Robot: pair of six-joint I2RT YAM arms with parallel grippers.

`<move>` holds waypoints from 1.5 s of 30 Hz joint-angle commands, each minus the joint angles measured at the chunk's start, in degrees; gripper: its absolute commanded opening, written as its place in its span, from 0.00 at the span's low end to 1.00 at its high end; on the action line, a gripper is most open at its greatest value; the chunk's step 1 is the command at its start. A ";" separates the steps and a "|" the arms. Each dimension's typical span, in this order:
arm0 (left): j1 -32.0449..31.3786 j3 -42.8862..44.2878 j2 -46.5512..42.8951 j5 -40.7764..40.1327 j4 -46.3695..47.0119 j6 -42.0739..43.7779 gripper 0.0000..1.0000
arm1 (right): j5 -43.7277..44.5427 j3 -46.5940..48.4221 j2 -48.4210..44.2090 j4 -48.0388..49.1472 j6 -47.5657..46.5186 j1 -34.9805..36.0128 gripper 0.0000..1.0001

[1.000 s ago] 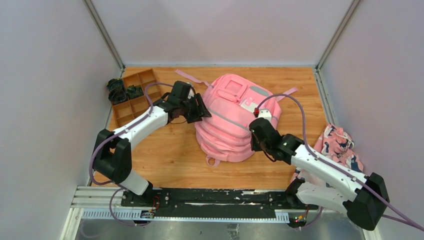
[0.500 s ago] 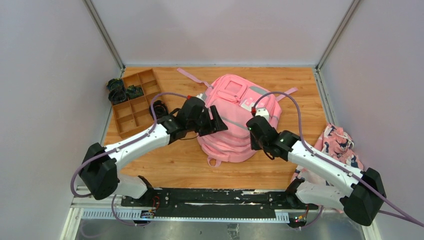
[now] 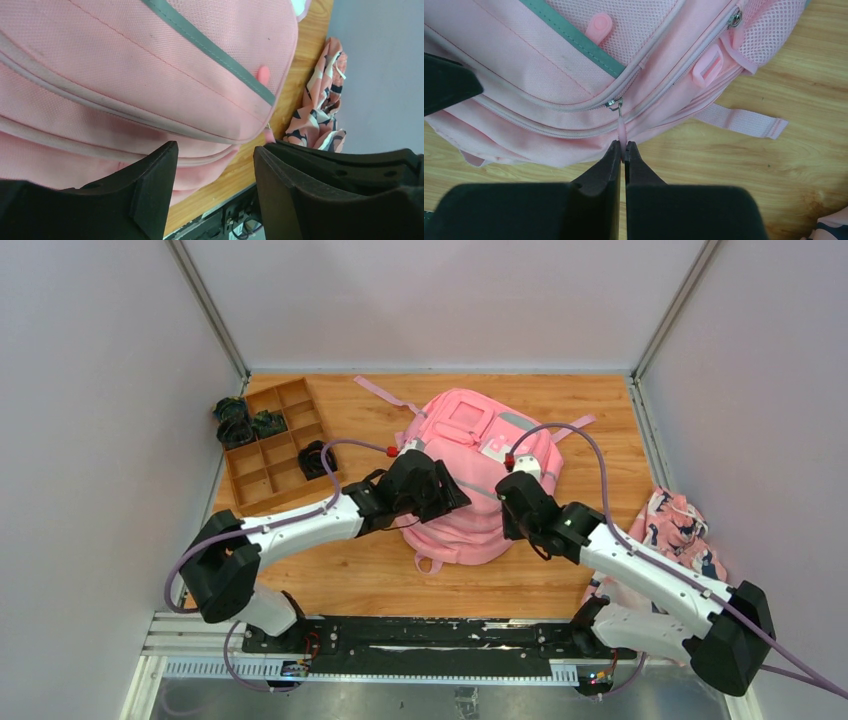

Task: Pack the student bag
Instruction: Zip the student bag at the center of the board.

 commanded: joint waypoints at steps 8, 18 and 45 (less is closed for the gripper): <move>-0.78 1.49 4.17 -2.58 3.31 -3.20 0.56 | 1.78 -0.15 -2.94 -3.42 -1.10 0.07 0.00; -0.74 3.96 3.50 -7.56 -1.97 -1.42 0.00 | -0.11 -1.79 -3.33 -2.81 -4.33 0.08 0.00; 7.31 5.73 -1.13 4.68 -16.16 26.04 0.00 | -3.99 -1.84 2.24 9.80 -5.25 -14.07 0.00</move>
